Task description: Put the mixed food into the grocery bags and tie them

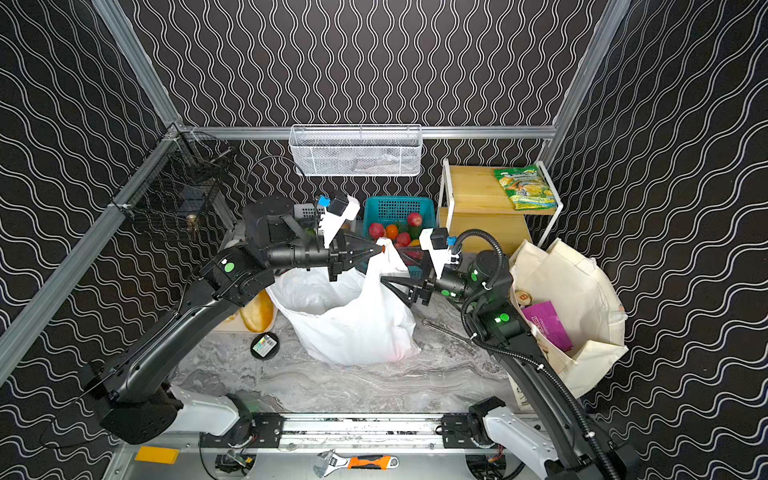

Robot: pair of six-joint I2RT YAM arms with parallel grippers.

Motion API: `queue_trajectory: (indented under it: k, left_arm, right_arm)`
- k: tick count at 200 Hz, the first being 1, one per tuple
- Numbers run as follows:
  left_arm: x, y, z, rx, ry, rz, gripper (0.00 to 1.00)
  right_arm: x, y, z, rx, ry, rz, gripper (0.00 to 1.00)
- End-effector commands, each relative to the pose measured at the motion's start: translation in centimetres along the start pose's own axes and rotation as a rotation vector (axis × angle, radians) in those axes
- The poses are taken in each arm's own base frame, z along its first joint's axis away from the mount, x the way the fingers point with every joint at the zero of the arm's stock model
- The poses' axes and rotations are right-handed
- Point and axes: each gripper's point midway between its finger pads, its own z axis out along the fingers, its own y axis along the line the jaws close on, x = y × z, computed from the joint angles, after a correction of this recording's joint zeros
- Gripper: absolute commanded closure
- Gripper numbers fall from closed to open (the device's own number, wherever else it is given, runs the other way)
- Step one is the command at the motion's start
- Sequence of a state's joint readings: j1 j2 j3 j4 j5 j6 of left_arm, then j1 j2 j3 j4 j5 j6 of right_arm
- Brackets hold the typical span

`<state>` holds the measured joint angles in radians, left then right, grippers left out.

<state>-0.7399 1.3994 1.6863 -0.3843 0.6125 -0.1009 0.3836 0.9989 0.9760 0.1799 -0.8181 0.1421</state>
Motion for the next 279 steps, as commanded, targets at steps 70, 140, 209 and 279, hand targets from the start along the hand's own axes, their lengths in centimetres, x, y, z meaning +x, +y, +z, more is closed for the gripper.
queue_trajectory:
  k: [70,140,209,279]
  left_arm:
    - [-0.4,-0.8,0.2,0.056,-0.020,0.039,1.00]
    - [-0.3,2.3,0.6,-0.097,-0.073,-0.042,1.00]
    - [0.4,3.4,-0.1,-0.185,-0.056,-0.017,1.00]
    - [0.8,2.1,0.4,-0.102,0.029,-0.037,0.43]
  right_arm:
    - [-1.4,1.7,2.3,-0.247,0.013,0.010,0.00]
    - [2.5,-2.3,6.4,0.188,0.080,0.087,0.48]
    - [2.5,-0.6,4.7,0.219,0.005,0.066,0.89]
    - [3.6,0.7,4.9,0.137,0.043,0.040,1.00]
